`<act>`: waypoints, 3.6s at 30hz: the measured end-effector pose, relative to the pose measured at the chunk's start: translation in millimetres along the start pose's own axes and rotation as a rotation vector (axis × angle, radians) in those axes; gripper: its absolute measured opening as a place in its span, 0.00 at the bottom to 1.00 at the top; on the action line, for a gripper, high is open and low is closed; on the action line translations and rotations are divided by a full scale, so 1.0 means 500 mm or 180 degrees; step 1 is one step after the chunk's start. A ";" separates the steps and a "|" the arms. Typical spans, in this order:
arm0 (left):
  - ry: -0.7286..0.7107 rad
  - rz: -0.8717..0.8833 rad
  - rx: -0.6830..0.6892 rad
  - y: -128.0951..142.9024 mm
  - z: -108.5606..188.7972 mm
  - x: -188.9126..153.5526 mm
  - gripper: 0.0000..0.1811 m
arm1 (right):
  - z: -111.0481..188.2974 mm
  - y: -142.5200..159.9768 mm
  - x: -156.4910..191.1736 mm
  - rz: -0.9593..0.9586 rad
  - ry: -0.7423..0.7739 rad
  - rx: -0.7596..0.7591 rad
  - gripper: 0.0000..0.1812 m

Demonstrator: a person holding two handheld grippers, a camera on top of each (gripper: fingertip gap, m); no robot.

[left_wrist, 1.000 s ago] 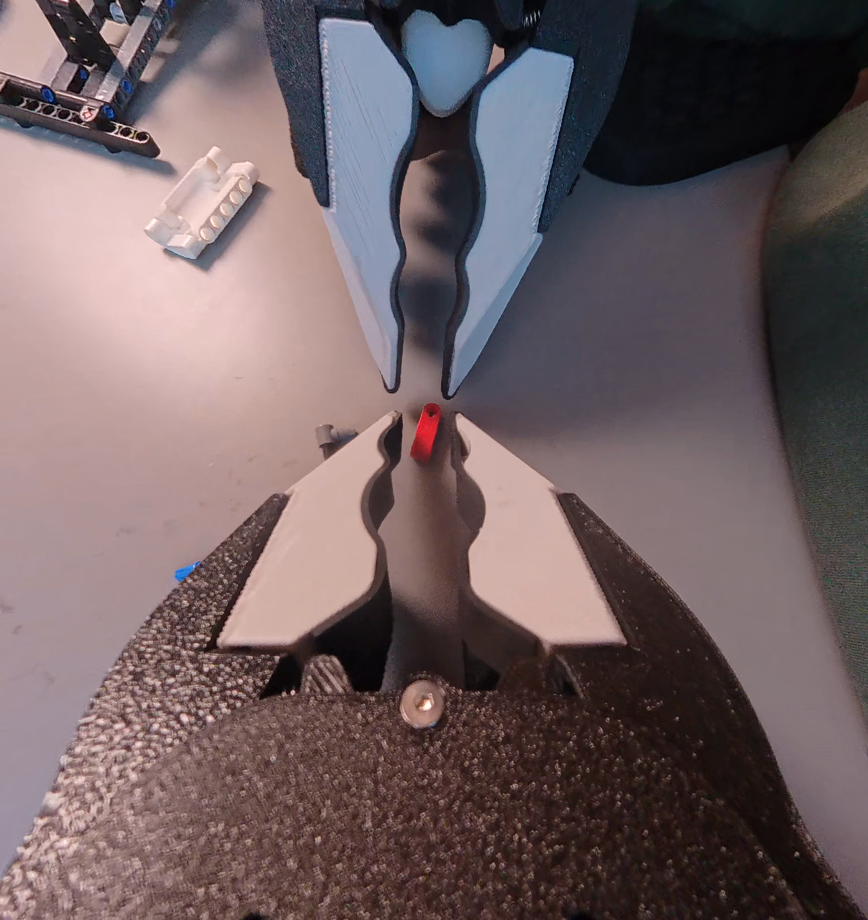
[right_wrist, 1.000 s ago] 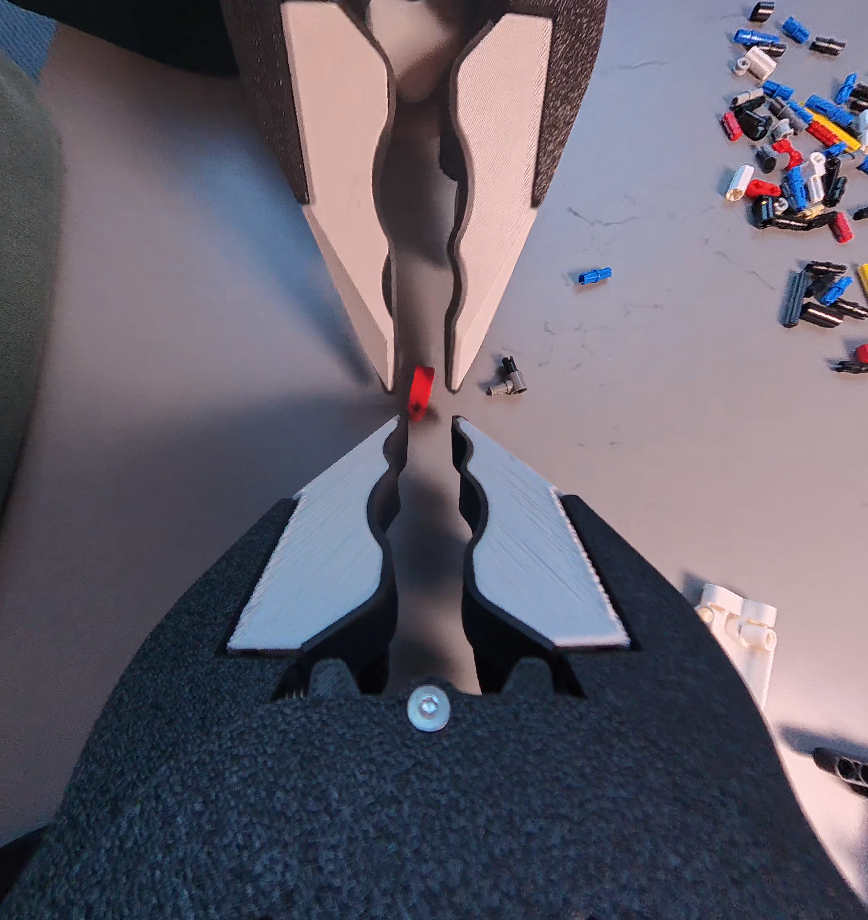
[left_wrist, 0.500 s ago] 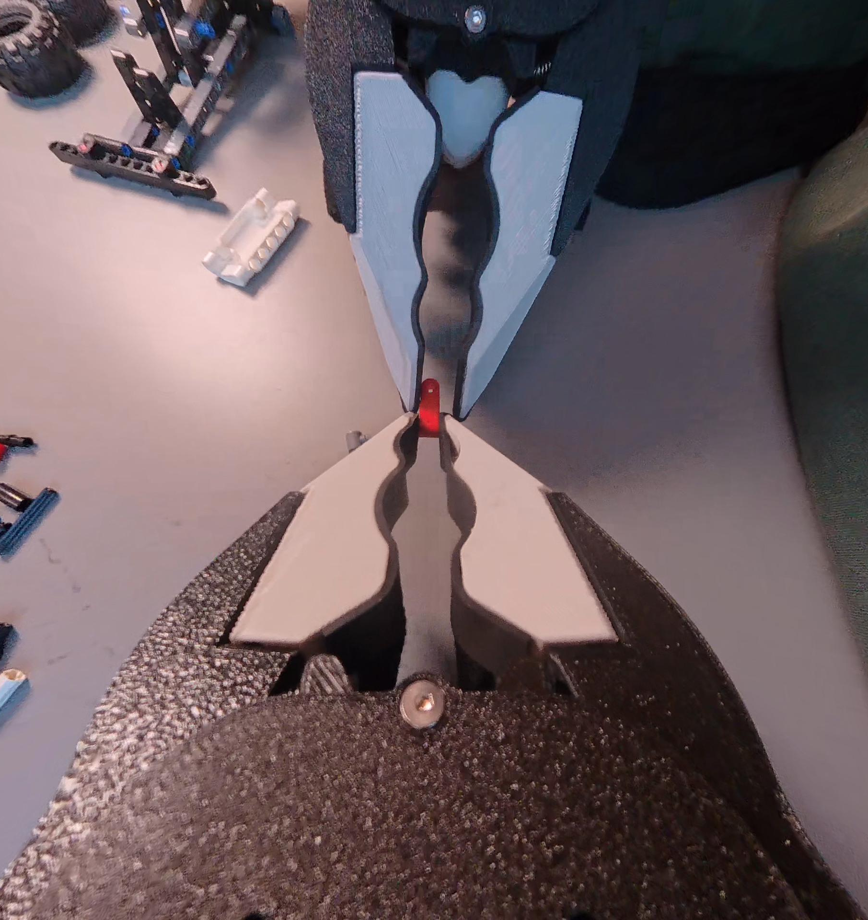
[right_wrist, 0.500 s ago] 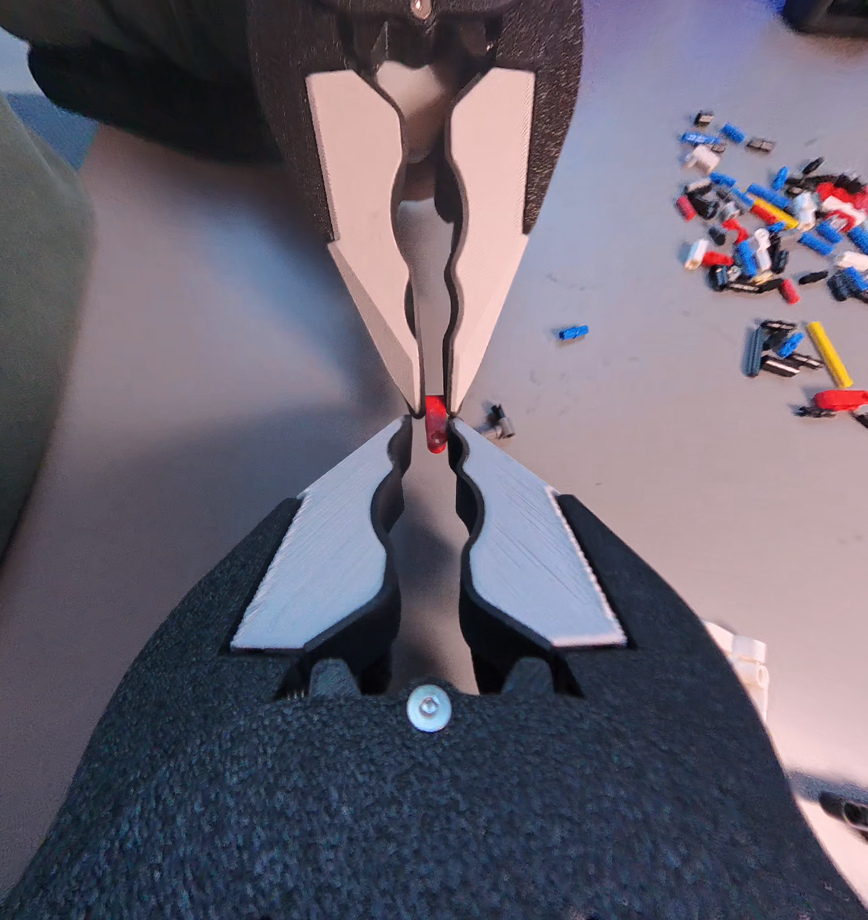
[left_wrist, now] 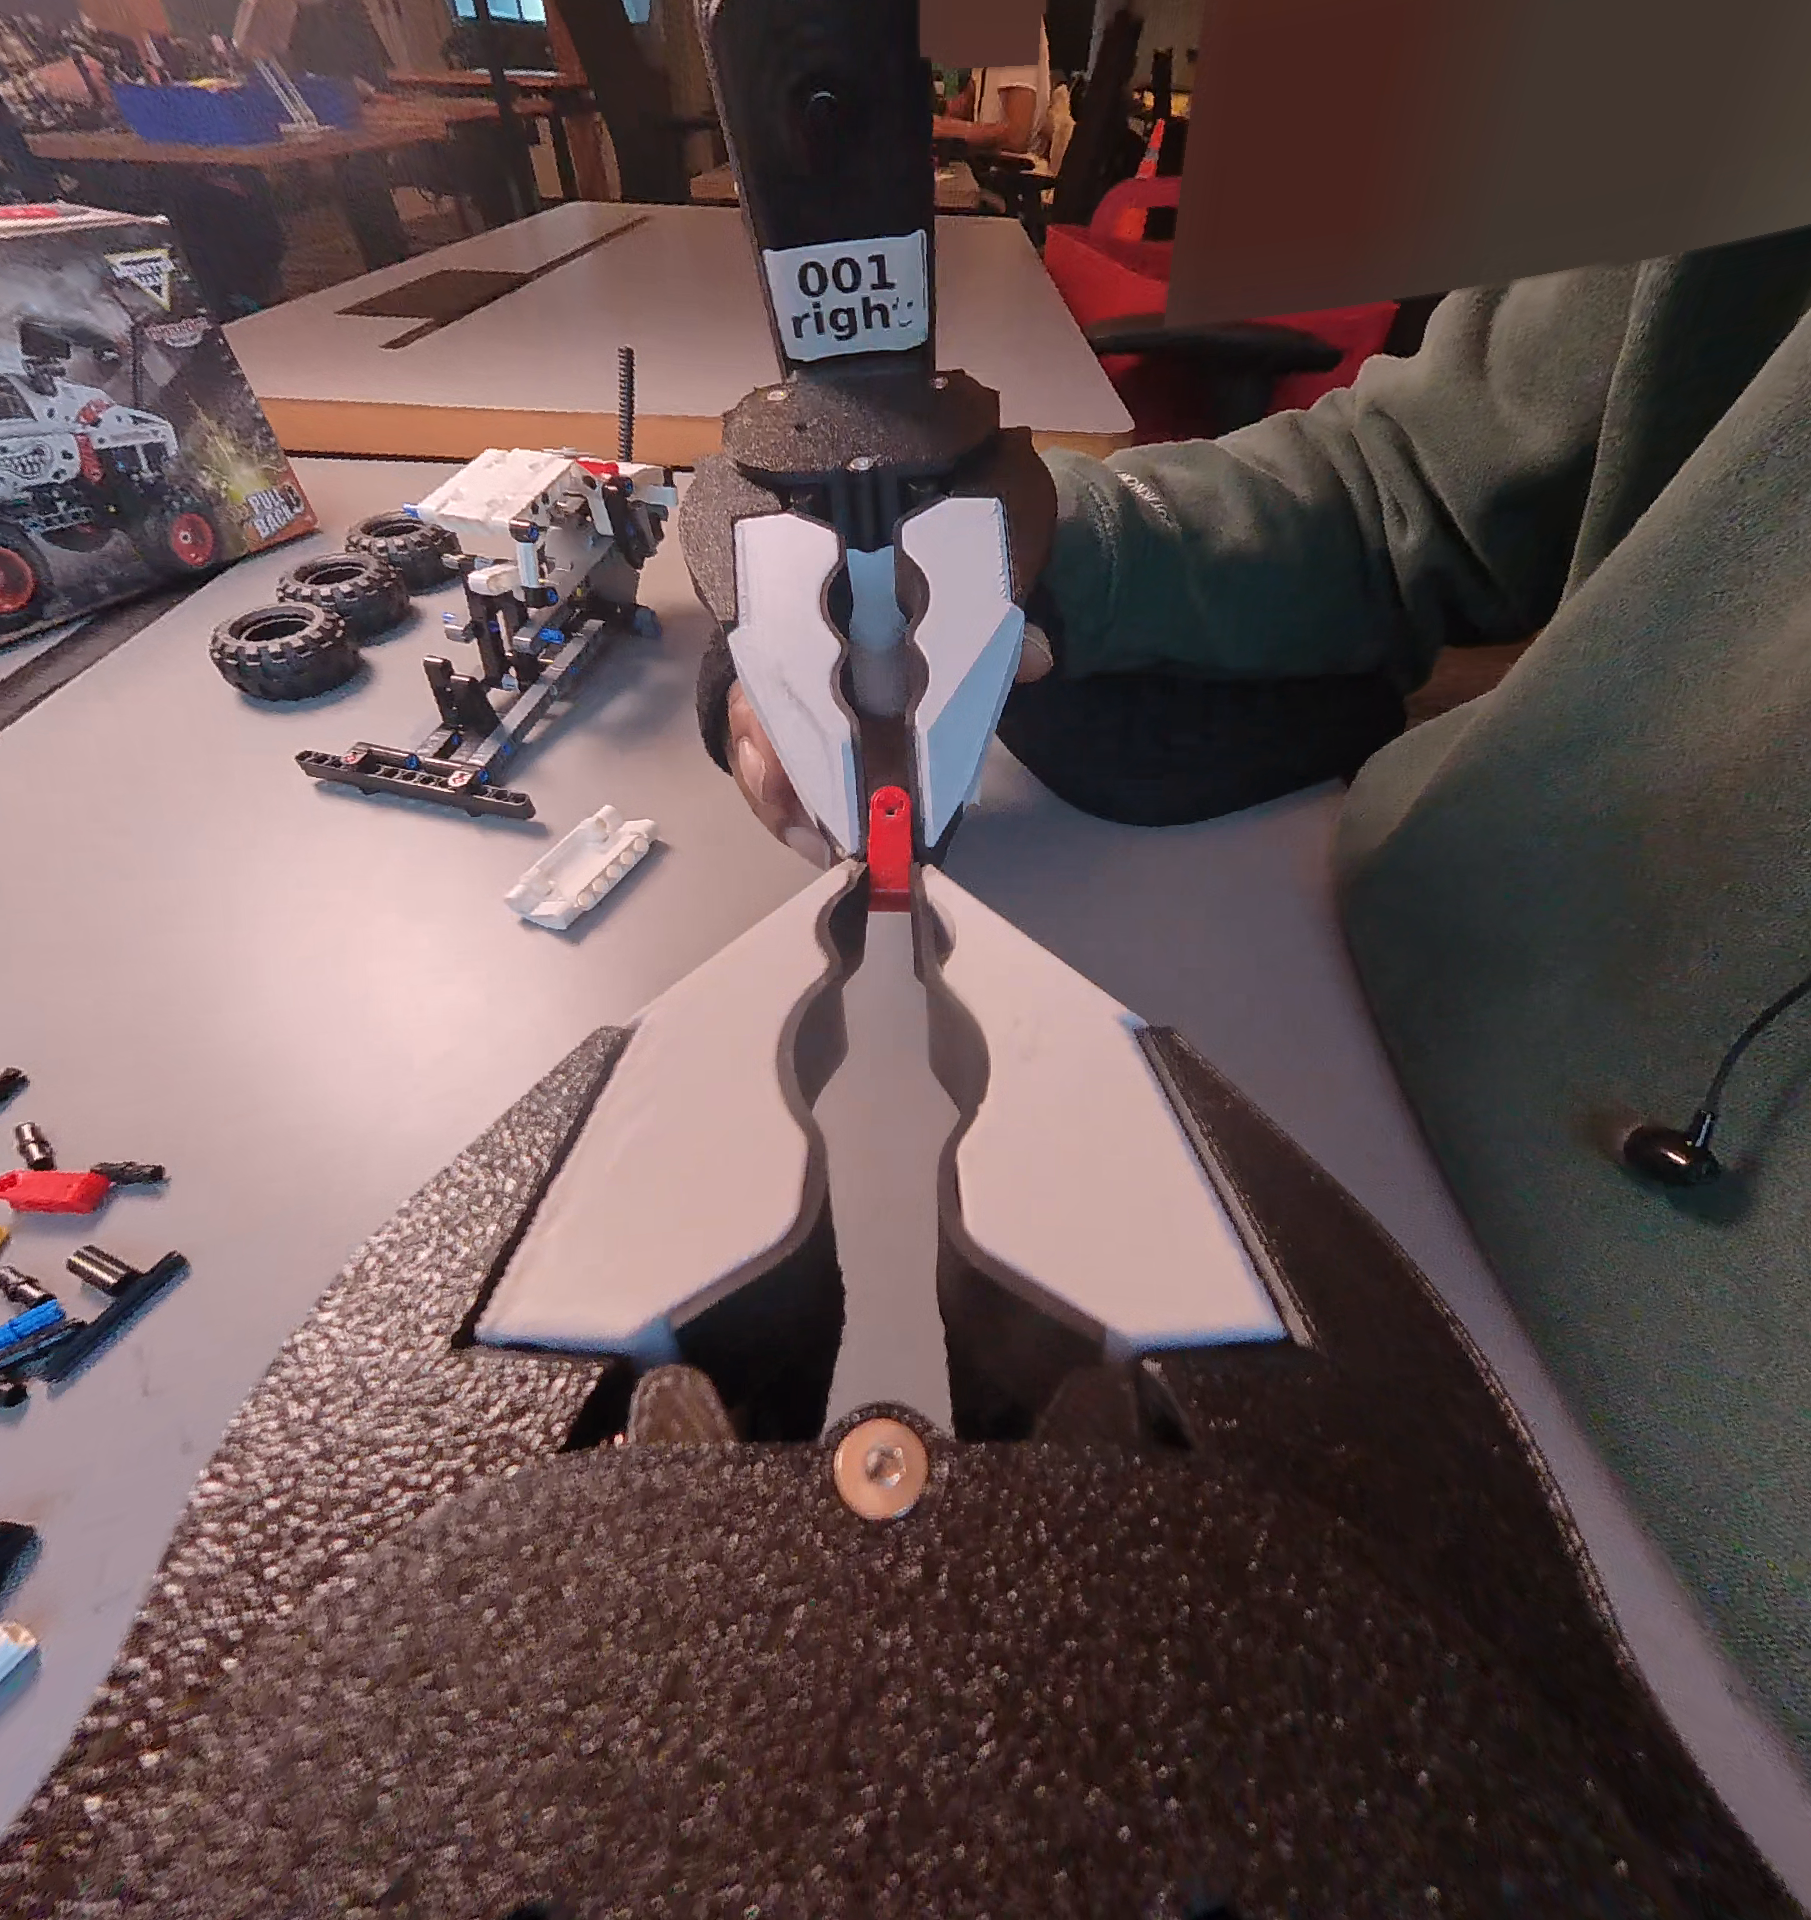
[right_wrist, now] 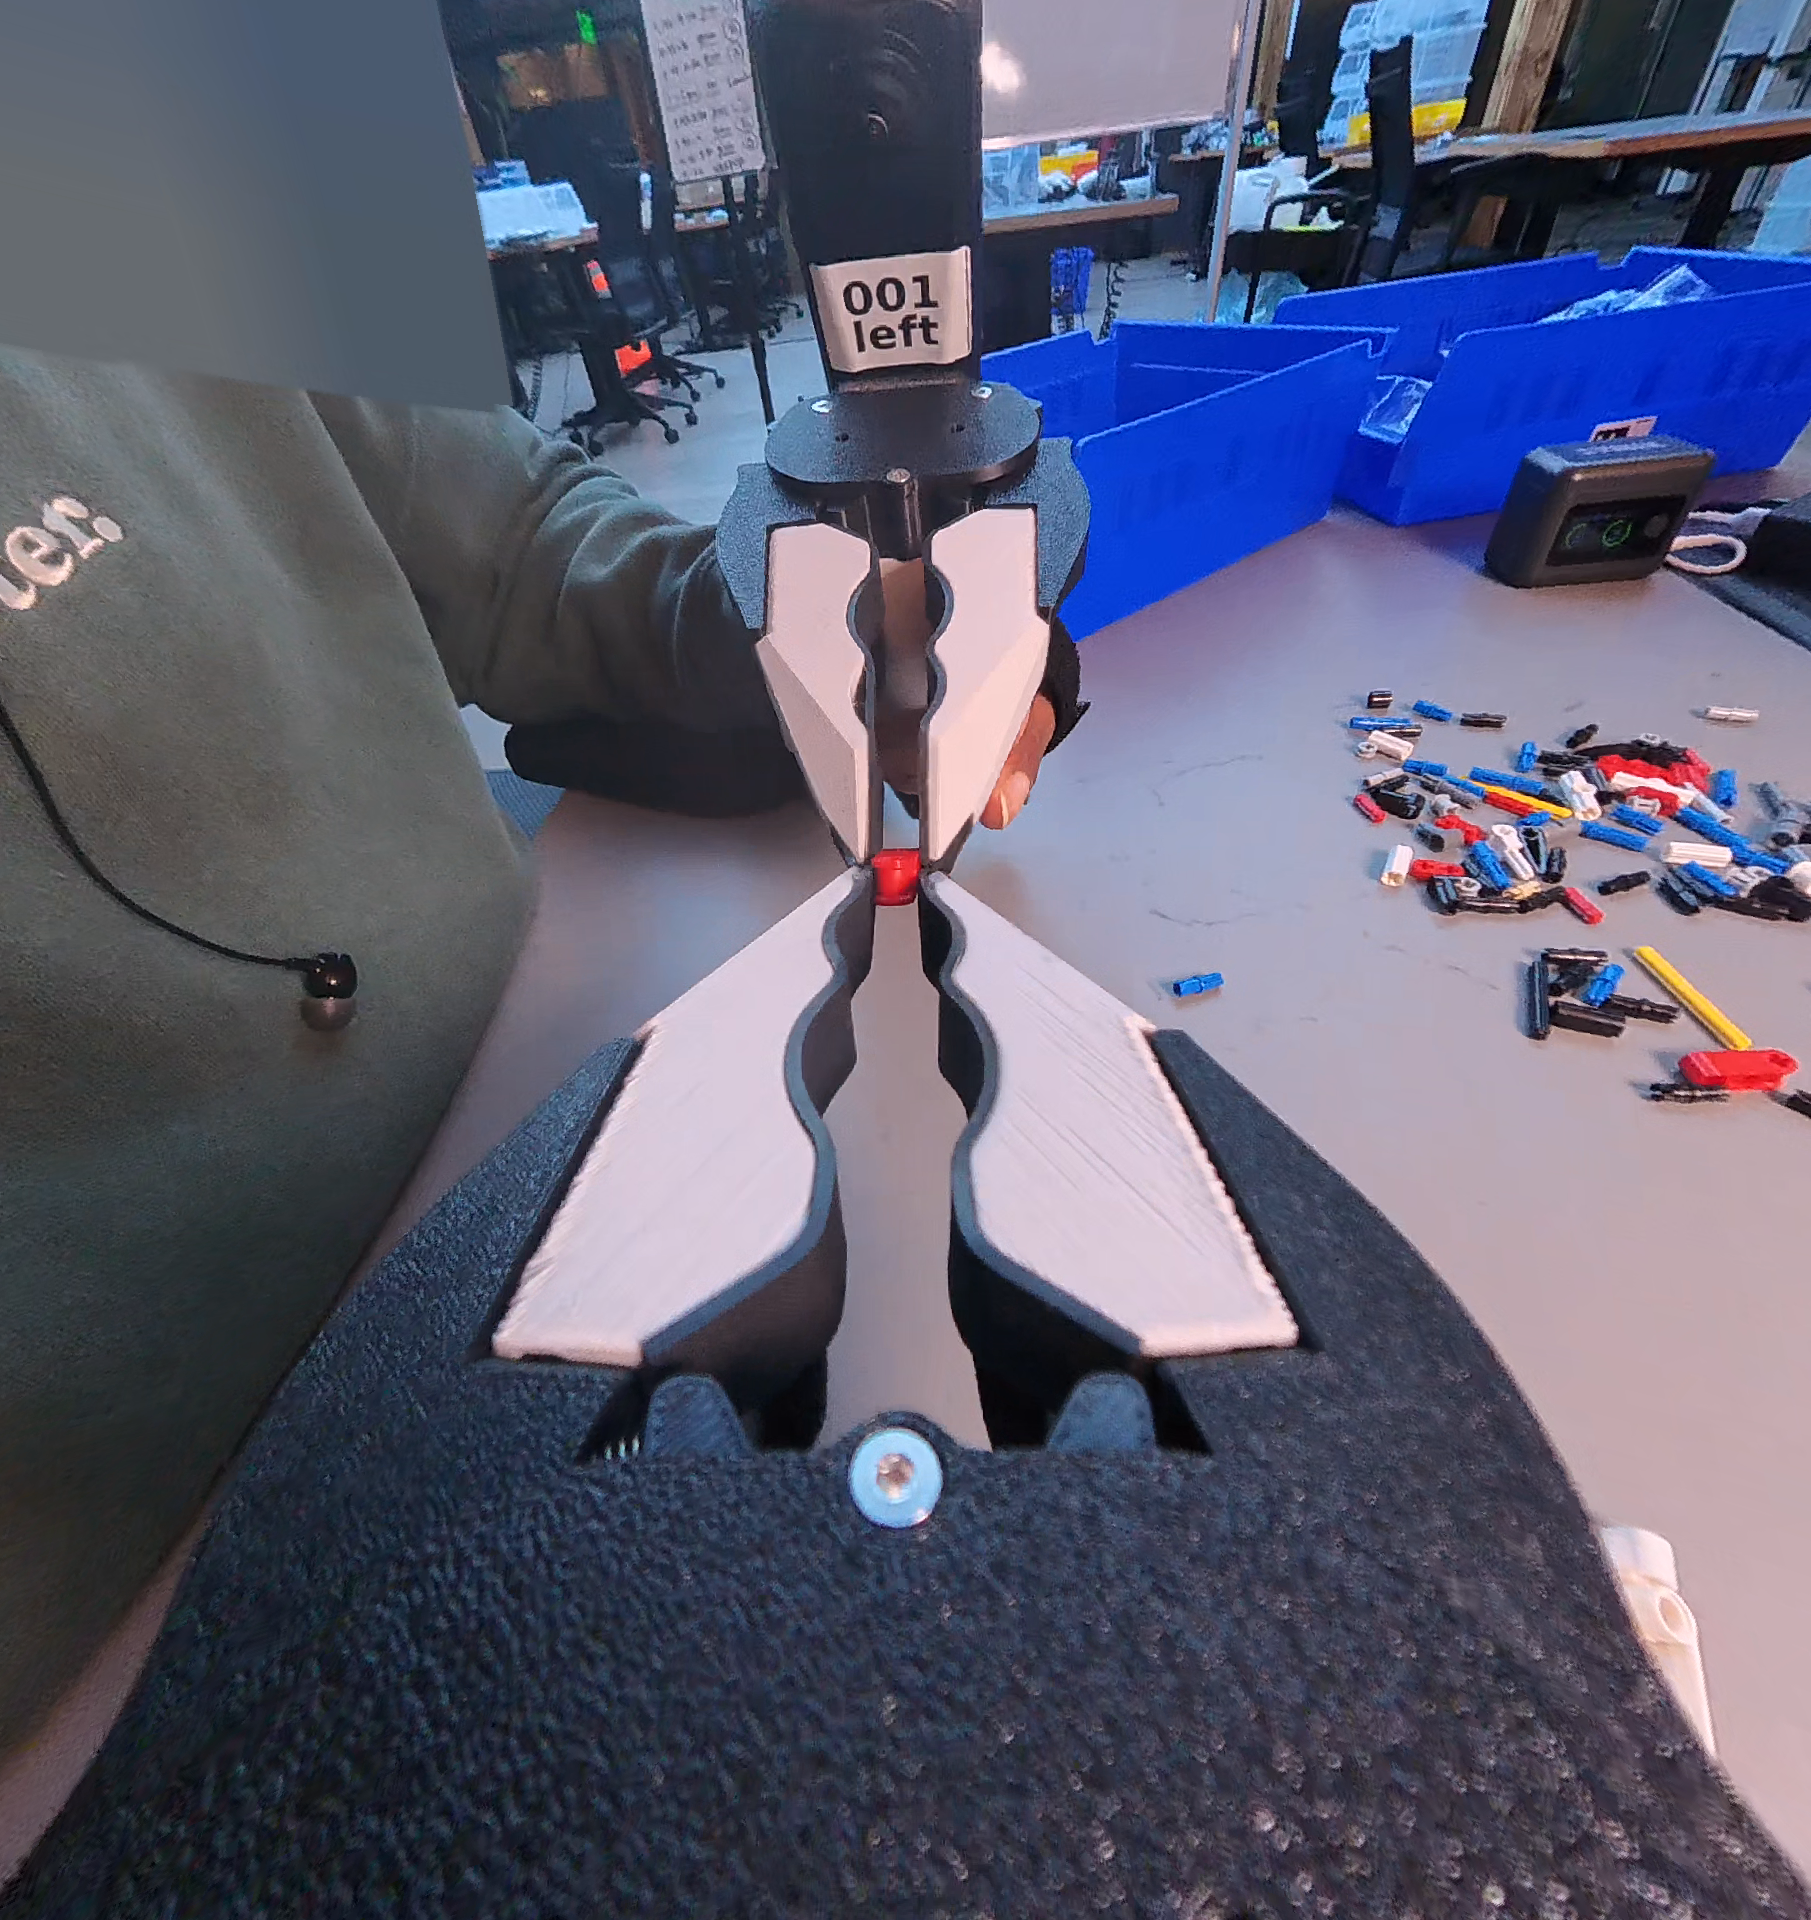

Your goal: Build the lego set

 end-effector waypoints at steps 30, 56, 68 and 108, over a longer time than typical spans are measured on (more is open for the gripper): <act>-0.0193 0.0312 0.1646 0.103 -0.054 0.082 0.02 | -0.069 0.055 -0.040 0.0684 0.0362 0.2177 0.04; -0.0105 -0.0233 0.2013 0.077 -0.062 0.032 0.02 | -0.085 0.056 0.006 0.1135 0.0530 0.2367 0.04; 0.0199 -0.0223 0.2075 0.050 -0.068 0.023 0.02 | -0.086 0.060 0.012 0.1107 0.0292 0.2330 0.04; 0.0259 0.1117 0.1796 0.093 -0.046 0.061 0.07 | -0.074 0.069 0.001 0.0850 0.0509 0.2123 0.04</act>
Point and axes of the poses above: each gripper's, where its closed fingertips meet, z back along the fingers, y out of its underside, x = y × z across the jaws, the point moved 10 cm from there along z, back along the fingers, and after that the axes turned 3 degrees about -z, right-handed, at the moved point
